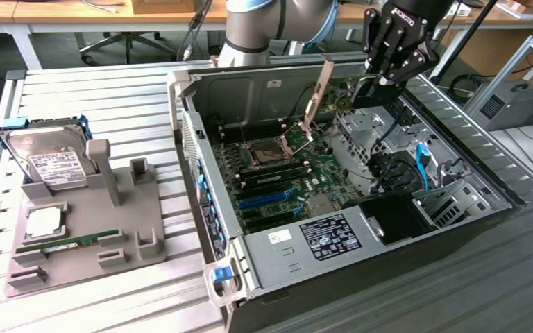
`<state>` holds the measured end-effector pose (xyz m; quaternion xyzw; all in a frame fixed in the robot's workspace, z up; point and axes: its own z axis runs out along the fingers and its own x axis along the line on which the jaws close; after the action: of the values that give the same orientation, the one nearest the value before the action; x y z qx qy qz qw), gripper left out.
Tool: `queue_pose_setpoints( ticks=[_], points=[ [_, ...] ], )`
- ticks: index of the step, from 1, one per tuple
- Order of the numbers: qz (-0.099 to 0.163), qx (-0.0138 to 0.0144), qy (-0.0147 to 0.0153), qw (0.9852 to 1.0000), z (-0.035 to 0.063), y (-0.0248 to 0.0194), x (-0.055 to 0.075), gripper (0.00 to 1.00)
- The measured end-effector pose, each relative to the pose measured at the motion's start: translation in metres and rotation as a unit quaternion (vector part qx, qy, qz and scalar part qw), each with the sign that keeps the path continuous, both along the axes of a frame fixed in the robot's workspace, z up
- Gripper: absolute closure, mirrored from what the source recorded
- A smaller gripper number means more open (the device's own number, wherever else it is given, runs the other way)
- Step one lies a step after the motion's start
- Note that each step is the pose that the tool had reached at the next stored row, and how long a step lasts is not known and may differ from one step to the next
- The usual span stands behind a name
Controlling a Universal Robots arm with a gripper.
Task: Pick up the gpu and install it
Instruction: 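Insert the gpu into the slot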
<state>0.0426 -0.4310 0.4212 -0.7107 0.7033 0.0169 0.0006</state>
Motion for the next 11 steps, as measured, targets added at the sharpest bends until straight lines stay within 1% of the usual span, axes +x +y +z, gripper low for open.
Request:
queue_pose_setpoints(
  ticks=[2, 9, 10, 11],
  points=[
    [-0.001, 0.0, 0.0, 1.0, 0.0, 0.0, -0.0019, 0.73],
    [-0.001, 0.0, 0.0, 1.0, 0.0, 0.0, -0.0021, 0.73],
    [-0.001, 0.0, 0.0, 1.0, 0.0, 0.0, -0.0028, 0.73],
    [-0.001, 0.0, 0.0, 1.0, 0.0, 0.0, -0.0061, 0.73]
  ],
)
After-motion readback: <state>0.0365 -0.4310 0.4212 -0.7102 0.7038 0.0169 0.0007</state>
